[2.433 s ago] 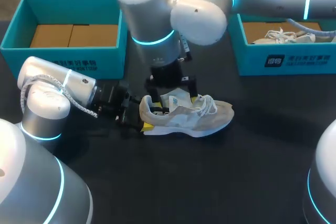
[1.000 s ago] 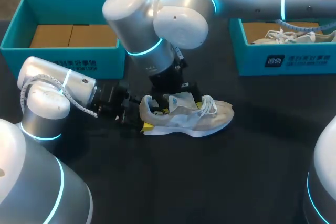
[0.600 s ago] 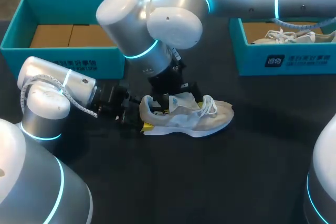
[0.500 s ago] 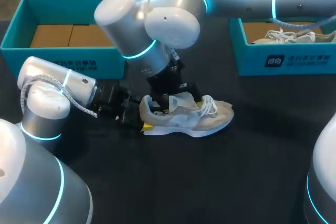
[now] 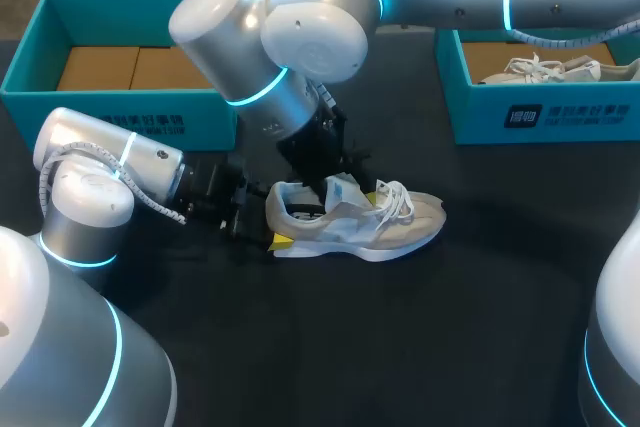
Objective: Take the shoe out of the shoebox, open the shoe tongue, remove and reinsert the insole, then place the shoe into the shoebox
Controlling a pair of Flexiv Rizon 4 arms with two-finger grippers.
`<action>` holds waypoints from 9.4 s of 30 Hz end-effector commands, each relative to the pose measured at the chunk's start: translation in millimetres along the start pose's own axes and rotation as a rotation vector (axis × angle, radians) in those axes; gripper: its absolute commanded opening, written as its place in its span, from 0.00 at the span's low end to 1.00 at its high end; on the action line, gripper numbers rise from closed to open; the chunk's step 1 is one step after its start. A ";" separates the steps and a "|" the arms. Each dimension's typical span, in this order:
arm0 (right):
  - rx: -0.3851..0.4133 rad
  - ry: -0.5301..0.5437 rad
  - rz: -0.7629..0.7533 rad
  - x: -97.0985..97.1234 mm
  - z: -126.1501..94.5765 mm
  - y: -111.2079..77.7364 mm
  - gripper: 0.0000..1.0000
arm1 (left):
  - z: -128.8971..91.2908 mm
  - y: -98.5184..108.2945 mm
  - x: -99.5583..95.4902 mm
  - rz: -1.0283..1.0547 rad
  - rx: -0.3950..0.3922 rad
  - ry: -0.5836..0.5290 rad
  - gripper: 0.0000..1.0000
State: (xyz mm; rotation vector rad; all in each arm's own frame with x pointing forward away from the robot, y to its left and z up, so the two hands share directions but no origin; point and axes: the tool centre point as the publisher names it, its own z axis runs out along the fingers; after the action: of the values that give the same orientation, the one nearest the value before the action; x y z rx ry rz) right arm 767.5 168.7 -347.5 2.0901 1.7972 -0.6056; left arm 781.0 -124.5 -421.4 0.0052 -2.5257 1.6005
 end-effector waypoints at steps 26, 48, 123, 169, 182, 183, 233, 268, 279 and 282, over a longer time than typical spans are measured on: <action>0.035 -0.030 0.050 -70.0 11.5 16.6 0.26 | 0.8 1.6 -0.7 0.000 -0.002 0.001 0.04; 0.049 0.065 0.060 -89.3 29.5 19.7 0.00 | 0.8 1.6 -0.7 0.000 -0.002 0.001 0.04; -0.385 0.221 -0.607 -91.6 -62.0 33.0 0.00 | 0.8 1.6 -0.7 0.000 -0.002 0.001 0.00; -0.556 0.170 -1.506 -6.4 -90.9 34.6 0.00 | 0.8 1.6 -0.7 0.000 -0.002 0.001 0.00; -0.497 0.232 -1.607 24.6 -65.5 25.3 0.00 | 0.8 1.6 -0.7 0.000 -0.002 0.001 0.00; -0.488 0.241 -1.612 25.6 -63.1 24.0 0.00 | 0.8 1.6 -0.7 0.000 -0.002 0.001 0.00; -0.436 0.359 -1.638 40.9 13.9 31.1 0.32 | 0.8 1.6 -0.7 0.000 -0.002 0.001 0.00; -0.312 0.482 -1.689 64.2 46.4 15.3 0.00 | 0.8 1.6 -0.7 0.000 -0.002 0.001 0.00; -0.315 0.449 -1.685 27.4 20.4 9.5 0.00 | 0.8 1.6 -0.7 0.000 -0.002 0.001 0.00; -0.326 0.444 -1.699 22.0 19.0 13.1 0.00 | 0.8 1.6 -0.7 0.000 -0.002 0.001 0.00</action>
State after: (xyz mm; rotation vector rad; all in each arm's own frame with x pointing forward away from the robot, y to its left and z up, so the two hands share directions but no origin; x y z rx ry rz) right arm 785.0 186.0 -383.8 0.0438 3.2996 -0.0834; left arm 781.6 -126.5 -421.4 0.0030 -2.5248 1.5987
